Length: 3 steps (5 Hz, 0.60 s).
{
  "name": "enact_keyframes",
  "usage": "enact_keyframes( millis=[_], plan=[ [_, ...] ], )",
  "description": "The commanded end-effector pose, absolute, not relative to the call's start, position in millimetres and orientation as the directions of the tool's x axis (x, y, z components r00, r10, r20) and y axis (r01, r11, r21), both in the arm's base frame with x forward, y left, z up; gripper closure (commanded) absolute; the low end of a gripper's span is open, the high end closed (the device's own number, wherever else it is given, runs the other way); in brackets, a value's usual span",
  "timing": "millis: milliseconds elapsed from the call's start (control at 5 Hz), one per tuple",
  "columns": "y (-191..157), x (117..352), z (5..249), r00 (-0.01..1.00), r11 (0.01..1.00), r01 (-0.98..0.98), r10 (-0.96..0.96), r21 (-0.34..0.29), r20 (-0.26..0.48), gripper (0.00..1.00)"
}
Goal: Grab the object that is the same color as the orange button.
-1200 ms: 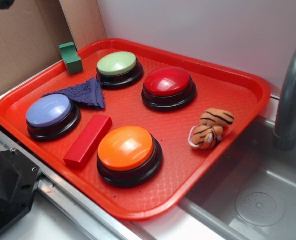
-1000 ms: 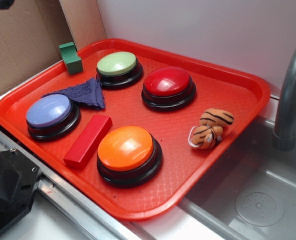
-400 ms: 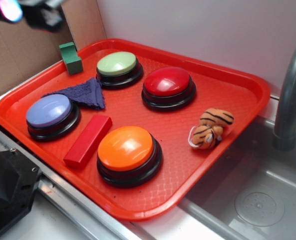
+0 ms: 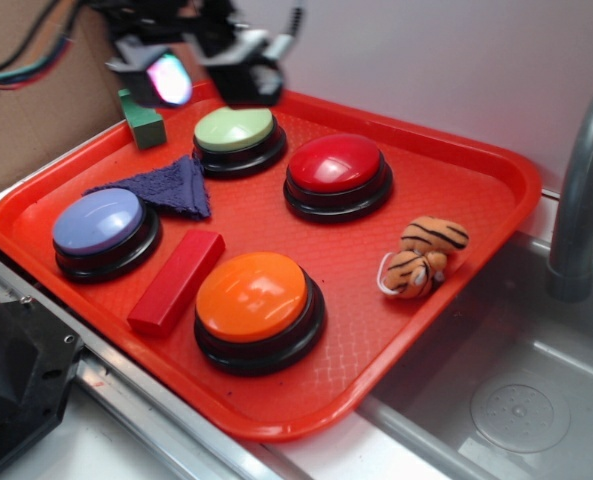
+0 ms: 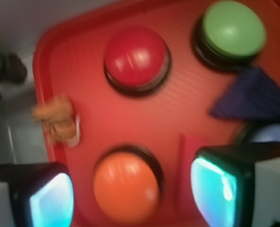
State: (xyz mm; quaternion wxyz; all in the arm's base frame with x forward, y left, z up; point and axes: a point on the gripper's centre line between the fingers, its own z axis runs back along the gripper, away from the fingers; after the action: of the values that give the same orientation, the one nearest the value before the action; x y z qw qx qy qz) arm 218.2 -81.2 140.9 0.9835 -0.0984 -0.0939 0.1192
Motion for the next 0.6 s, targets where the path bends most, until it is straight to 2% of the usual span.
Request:
enact_keyframes(
  millis=[0,200,400],
  plan=[
    [-126,263,108,0.966,0.946,-0.147,0.200,-0.289,0.166,0.00],
    [-147,267,91,0.984,0.928,-0.097,0.145,-0.360,0.108,0.00],
    [-158,273,77,0.992,0.925,-0.070,0.105,-0.374,0.076,0.00]
  ],
)
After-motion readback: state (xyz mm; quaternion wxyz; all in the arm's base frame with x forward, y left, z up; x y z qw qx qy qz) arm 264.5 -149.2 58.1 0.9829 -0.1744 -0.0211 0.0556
